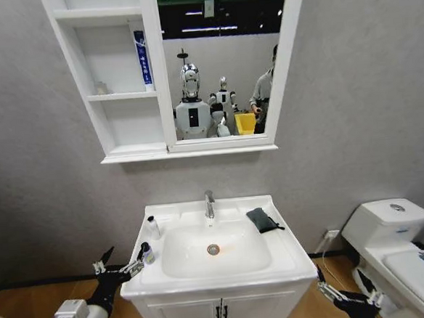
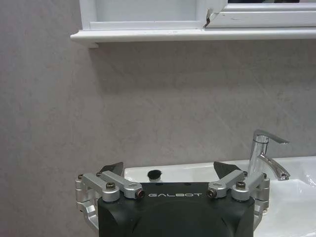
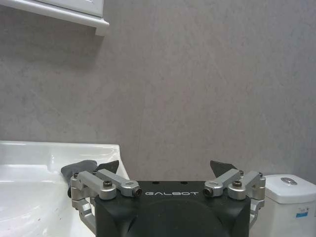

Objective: Move facial cleanser and shampoo from washbasin to cabinet, then wipe washbasin with towel.

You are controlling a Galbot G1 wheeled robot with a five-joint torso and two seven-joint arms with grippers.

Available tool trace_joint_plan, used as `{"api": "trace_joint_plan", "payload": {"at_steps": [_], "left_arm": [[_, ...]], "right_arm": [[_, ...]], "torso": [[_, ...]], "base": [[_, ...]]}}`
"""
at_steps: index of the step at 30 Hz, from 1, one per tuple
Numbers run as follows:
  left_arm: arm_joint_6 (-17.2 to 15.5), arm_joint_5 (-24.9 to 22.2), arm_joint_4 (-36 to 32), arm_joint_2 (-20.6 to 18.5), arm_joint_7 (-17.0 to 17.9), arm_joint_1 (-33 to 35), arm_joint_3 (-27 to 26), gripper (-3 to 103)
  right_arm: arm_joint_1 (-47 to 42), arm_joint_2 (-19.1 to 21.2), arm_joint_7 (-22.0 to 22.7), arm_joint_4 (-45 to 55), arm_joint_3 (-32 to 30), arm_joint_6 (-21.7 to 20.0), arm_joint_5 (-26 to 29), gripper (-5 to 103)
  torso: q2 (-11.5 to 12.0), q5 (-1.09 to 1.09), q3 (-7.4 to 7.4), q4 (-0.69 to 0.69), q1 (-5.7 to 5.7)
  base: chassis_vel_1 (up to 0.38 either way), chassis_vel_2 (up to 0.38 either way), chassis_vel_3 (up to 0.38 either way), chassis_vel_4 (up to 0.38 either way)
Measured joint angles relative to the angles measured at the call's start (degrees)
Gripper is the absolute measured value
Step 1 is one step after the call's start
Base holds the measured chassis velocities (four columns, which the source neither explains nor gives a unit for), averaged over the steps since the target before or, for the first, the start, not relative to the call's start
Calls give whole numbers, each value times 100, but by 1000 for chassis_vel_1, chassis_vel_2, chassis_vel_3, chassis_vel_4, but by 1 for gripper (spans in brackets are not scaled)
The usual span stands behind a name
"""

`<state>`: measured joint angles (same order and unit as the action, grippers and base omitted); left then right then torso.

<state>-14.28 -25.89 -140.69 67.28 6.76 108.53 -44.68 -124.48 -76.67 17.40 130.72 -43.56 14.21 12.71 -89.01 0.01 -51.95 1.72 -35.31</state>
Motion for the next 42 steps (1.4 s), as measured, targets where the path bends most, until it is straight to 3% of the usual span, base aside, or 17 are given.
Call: {"api": "trace_joint_plan", "payload": {"at_steps": [4, 6, 32, 40, 42], "left_arm": [[0, 0, 0, 0, 0, 1, 0, 100], [0, 0, 0, 0, 0, 3, 0, 100], [0, 17, 9, 11, 0, -2, 7, 100], [341, 1055, 666, 615, 219, -140, 386, 100], [497, 1518, 957, 883, 323, -204, 553, 100]], "right_arm": [[-1, 0, 0, 0, 0, 0, 0, 100], [-2, 0, 0, 0, 0, 0, 0, 100], [-1, 0, 0, 0, 0, 0, 0, 100], [-1, 0, 1, 0, 0, 0, 0, 100], [-1, 0, 0, 0, 0, 0, 0, 100]], "torso": [[-3, -5, 2, -4, 7], [-6, 2, 4, -7, 12], [-2, 0, 0, -5, 3], [-2, -1, 1, -5, 3], [-2, 0, 1, -5, 3]], "base": [[23, -12, -27, 11], [79, -55, -42, 51], [8, -8, -6, 6], [0, 0, 0, 0], [0, 0, 0, 0]]}}
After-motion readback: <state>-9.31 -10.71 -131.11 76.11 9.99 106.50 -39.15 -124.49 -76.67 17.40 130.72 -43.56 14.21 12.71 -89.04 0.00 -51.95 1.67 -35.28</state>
